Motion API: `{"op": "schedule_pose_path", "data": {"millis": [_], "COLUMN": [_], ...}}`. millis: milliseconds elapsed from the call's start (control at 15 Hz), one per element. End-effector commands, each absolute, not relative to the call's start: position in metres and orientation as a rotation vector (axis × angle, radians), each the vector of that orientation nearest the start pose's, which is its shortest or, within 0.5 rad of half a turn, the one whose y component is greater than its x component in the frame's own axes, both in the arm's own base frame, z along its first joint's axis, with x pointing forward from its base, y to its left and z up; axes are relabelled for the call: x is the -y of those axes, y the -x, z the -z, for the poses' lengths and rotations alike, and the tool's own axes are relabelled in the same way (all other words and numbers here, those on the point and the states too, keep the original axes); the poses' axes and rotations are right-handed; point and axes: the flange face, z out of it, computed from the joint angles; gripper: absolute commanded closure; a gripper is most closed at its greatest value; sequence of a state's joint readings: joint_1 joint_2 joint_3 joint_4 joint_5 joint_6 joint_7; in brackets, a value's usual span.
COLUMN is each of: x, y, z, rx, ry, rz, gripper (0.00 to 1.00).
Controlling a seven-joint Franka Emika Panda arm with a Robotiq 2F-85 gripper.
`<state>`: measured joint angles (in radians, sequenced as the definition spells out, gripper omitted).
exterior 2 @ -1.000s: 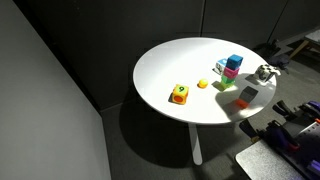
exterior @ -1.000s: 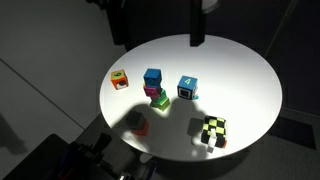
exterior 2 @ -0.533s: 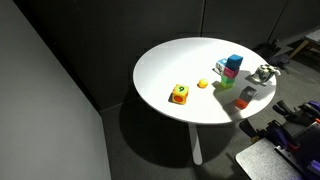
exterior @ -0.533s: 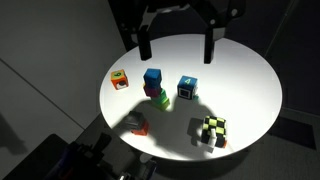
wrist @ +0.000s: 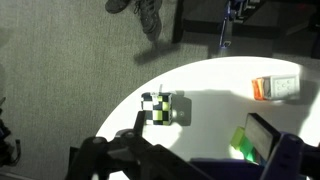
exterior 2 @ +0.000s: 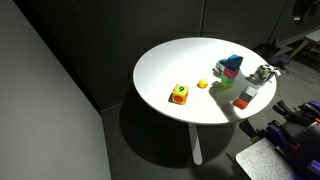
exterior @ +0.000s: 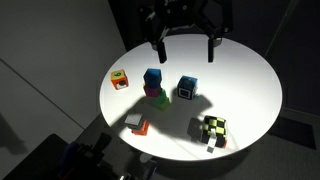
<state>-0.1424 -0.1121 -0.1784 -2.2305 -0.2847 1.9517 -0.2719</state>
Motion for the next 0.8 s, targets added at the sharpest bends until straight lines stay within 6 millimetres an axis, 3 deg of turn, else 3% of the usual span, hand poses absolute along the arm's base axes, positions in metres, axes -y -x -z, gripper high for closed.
{"op": "schedule_pose_path", "data": {"millis": [0, 400, 733], "x": [0.176, 0.186, 0.199], "y": [-0.476, -0.495, -0.498], "z": [-0.390, -0.345, -0.303], "rx": [0.099, 0.059, 0.001], "ry": [3.309, 3.280, 3.255], "rz": [-0.266, -0.175, -0.217], "gripper": [0.00, 0.00, 0.00]}}
